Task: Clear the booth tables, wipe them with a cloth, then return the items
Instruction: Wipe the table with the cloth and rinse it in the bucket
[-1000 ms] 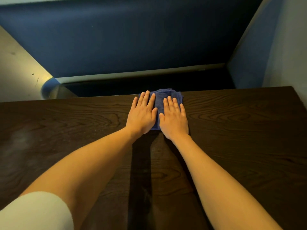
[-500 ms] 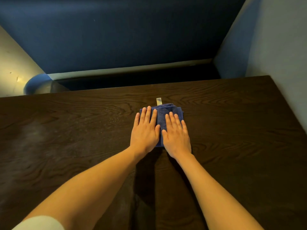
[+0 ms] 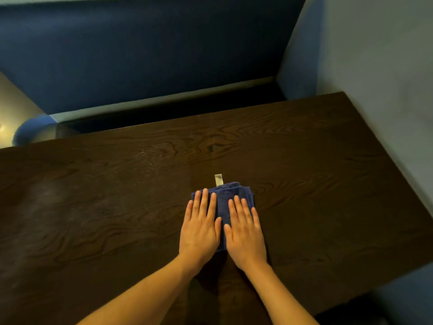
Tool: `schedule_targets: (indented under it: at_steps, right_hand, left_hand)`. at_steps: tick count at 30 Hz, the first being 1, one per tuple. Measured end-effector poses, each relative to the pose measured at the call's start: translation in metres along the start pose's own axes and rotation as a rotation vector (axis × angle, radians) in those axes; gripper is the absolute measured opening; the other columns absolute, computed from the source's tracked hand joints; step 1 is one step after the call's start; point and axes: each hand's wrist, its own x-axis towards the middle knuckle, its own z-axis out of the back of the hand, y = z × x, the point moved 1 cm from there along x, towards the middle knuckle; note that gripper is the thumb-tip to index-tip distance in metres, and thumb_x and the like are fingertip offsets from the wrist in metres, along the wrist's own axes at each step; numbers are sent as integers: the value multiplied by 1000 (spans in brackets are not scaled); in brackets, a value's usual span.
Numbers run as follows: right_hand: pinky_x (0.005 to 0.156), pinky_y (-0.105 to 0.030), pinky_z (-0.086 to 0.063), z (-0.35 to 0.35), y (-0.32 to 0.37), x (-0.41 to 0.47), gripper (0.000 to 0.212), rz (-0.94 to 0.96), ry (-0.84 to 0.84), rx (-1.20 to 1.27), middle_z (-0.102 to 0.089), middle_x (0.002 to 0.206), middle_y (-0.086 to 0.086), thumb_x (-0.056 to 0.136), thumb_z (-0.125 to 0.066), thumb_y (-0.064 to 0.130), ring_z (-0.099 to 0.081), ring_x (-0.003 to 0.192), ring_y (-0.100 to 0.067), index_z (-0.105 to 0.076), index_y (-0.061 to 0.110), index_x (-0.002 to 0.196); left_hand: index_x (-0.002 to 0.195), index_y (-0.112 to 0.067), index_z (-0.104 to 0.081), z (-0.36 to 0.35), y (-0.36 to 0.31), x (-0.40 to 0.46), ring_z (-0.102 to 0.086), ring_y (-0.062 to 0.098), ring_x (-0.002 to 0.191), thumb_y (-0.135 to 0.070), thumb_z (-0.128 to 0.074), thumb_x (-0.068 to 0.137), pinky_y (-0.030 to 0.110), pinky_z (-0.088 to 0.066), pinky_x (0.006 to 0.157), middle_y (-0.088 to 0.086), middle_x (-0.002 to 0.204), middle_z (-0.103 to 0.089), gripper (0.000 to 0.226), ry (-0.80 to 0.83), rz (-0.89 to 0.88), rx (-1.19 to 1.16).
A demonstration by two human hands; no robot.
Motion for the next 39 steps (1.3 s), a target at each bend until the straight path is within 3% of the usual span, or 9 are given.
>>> schedule_targets:
  at_steps: [3, 6, 8, 12, 16, 21, 25, 31, 39]
  right_hand:
    - [115, -43, -20, -6, 0, -30, 61, -22, 3, 11, -30, 160, -9, 101, -31, 40, -29, 148, -23, -28, 10, 154]
    - [114, -44, -21, -7, -2, -47, 60, -38, 2, 18, -33, 159, -10, 100, -30, 39, -32, 147, -24, -31, 9, 153]
    - [113, -44, -22, -5, -1, -49, 60, -48, 21, 29, -35, 158, -10, 100, -30, 39, -33, 146, -24, -32, 9, 152]
    - [116, -43, -18, 1, -4, -34, 61, -22, 37, 36, -33, 159, -9, 99, -29, 40, -30, 148, -23, -32, 9, 152]
    - [123, -42, -18, 7, -17, 1, 66, -13, 34, 48, -31, 161, -9, 97, -25, 41, -27, 150, -23, -33, 9, 154]
    - [124, -41, 2, 11, -31, 21, 64, 27, 40, 104, -2, 167, -5, 106, -29, 38, 2, 155, -19, -5, 13, 159]
    - [124, -41, 4, 8, -33, 2, 64, 26, 44, 113, 4, 168, -3, 106, -26, 38, 7, 154, -18, 0, 14, 159]
    - [124, -42, 1, -7, -50, -74, 62, 51, 50, 126, 0, 166, -5, 103, -17, 41, 7, 152, -17, 1, 13, 156]
    - [123, -43, -16, -21, -73, -163, 62, -36, 6, 118, -24, 161, -6, 100, -25, 41, -24, 149, -21, -25, 10, 154]
  left_hand:
    - [158, -13, -21, -12, -7, -24, -13, 30, 153, -45, -23, 102, 42, -6, 123, 12, 166, -16, 65, -2, -4, 27]
    - [156, -11, -30, -20, -12, -37, -24, 31, 151, -44, -30, 101, 43, -11, 119, 13, 163, -26, 64, -9, -18, 42]
    - [157, -11, -26, -18, -14, -38, -18, 31, 152, -45, -26, 102, 42, -7, 121, 12, 164, -21, 65, 12, -17, 54]
    - [157, -16, 7, -6, -16, -27, 17, 25, 152, -50, 3, 95, 37, 19, 119, 7, 165, 13, 71, 21, -41, 77]
    - [156, -17, 7, 1, -22, 6, 14, 23, 153, -48, 2, 94, 39, 14, 122, 7, 167, 8, 70, -66, -2, 77]
    - [161, -16, 0, 0, -30, 30, 8, 24, 156, -40, -16, 105, 40, 10, 123, 7, 169, 2, 63, -84, 41, 123]
    - [161, -16, -2, -11, -35, 11, 8, 23, 155, -44, -9, 101, 40, 10, 123, 8, 169, 1, 67, -87, 52, 121]
    - [158, -19, 7, -34, -67, -56, 16, 21, 153, -48, 1, 96, 39, 11, 124, 5, 167, 9, 69, -35, 61, 60]
    - [158, -19, 5, -62, -110, -123, 17, 22, 153, -49, -2, 97, 38, 13, 123, 3, 166, 12, 69, 35, 34, 65]
